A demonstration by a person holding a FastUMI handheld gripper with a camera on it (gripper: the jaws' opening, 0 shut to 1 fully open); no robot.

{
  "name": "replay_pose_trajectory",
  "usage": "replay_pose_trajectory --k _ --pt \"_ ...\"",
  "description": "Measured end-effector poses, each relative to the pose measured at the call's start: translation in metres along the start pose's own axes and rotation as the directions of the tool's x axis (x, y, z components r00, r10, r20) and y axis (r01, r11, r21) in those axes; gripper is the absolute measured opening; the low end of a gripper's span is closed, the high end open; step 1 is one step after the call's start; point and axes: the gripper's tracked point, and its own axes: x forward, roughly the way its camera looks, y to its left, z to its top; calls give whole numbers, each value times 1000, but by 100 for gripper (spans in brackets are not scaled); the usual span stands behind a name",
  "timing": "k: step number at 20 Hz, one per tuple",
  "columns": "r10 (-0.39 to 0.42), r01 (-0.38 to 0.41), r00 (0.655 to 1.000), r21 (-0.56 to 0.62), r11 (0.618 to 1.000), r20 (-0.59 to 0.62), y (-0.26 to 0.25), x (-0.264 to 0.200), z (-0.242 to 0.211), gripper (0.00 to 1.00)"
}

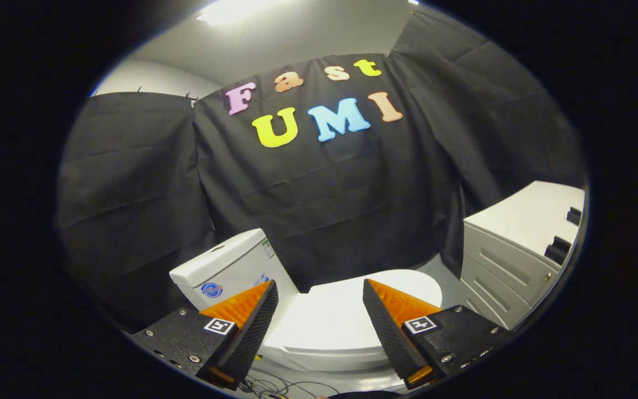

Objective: Open the toilet lid.

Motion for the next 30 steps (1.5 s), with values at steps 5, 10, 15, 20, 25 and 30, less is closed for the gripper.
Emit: replay_pose_trajectory --k 5,10,15,20,25,30 --pt "-15 17 1000 153 988 -12 -25 -3 -28 96" --pt "-41 58 996 247 967 -76 -46 3 -64 96" --pt "-47 92 990 351 932 -134 -66 14 -95 94" --pt "-69 159 971 409 898 -227 -95 18 -140 94" --pt "-127 242 953 439 866 -274 -137 12 -171 94" --pt "-159 306 932 474 825 -325 -172 16 -196 94"
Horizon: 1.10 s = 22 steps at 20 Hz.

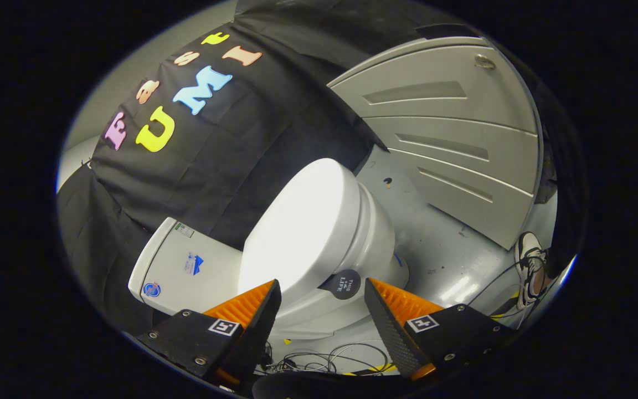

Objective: Open the toilet lid.

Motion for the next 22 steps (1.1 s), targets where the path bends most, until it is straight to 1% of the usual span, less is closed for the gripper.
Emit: replay_pose_trajectory --k 2,3,5,6,8,9,10,11,12,14,15,16,18,20,21,22 --pt "-12 13 1000 35 999 -11 -13 9 -1 93" --pt "1 0 1000 66 998 -13 -15 14 -2 93" --pt "93 -90 996 181 979 -5 -7 25 -4 92" --pt "112 -109 994 222 969 -1 -9 31 -5 90" --pt "108 -103 994 239 966 -9 -20 41 -10 83" --pt "109 -102 994 241 965 -17 -21 44 -13 77" --pt "110 -101 994 243 965 -26 -22 47 -15 74" --pt "115 -104 993 241 965 -31 -21 49 -15 69" --pt "114 -103 993 238 966 -34 -21 51 -16 67" --pt "128 -118 991 248 962 -25 -18 57 -14 59" --pt "125 -114 992 252 961 -27 -18 59 -15 52" --pt "125 -112 992 253 961 -35 -20 62 -17 47" --pt "126 -109 991 262 959 -49 -20 65 -23 42" --pt "113 -95 992 254 962 -55 -26 66 -23 30" --pt "110 -94 993 259 961 -48 -26 67 -23 20" --pt "107 -89 993 269 959 -51 -28 67 -23 18"
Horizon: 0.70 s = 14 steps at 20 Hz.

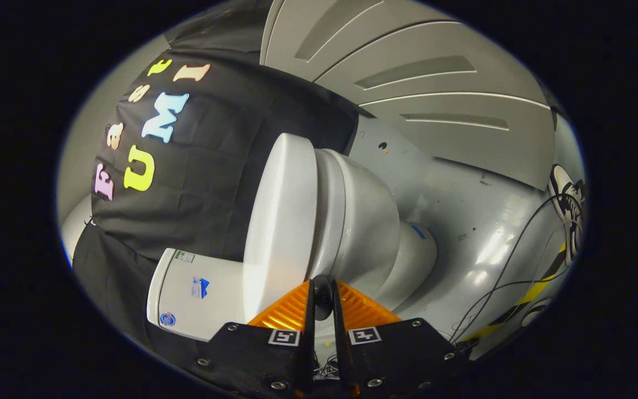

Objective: Open the toilet lid.

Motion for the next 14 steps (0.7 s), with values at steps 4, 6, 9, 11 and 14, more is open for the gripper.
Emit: replay_pose_trajectory --k 4,6,9,11,14 --pt "5 -10 999 120 993 44 7 -4 4 5" --pt "-29 23 998 123 992 50 8 -6 4 0" --pt "-65 62 997 63 996 47 12 -9 2 0" --pt "-83 82 996 34 996 39 12 -10 3 0" --pt "-113 113 993 6 994 44 18 -14 7 0"
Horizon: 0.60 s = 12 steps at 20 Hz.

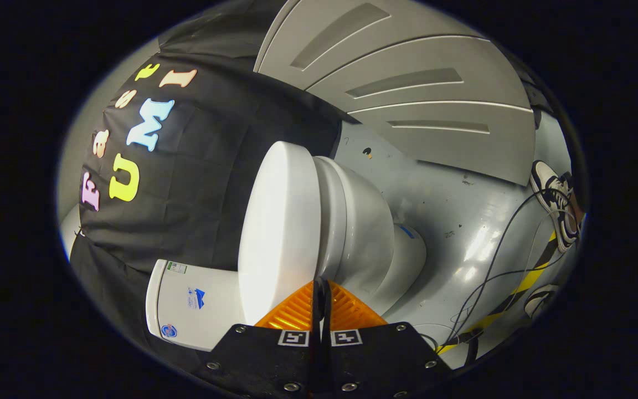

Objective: Open the toilet lid.

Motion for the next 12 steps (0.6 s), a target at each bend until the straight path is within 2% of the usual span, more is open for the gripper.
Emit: replay_pose_trajectory --k 4,9,12 --pt "-12 14 999 -63 998 31 17 -12 3 0" --pt "-58 72 996 -207 976 75 44 -27 9 0" --pt "-80 102 990 -192 976 119 60 -37 9 0"
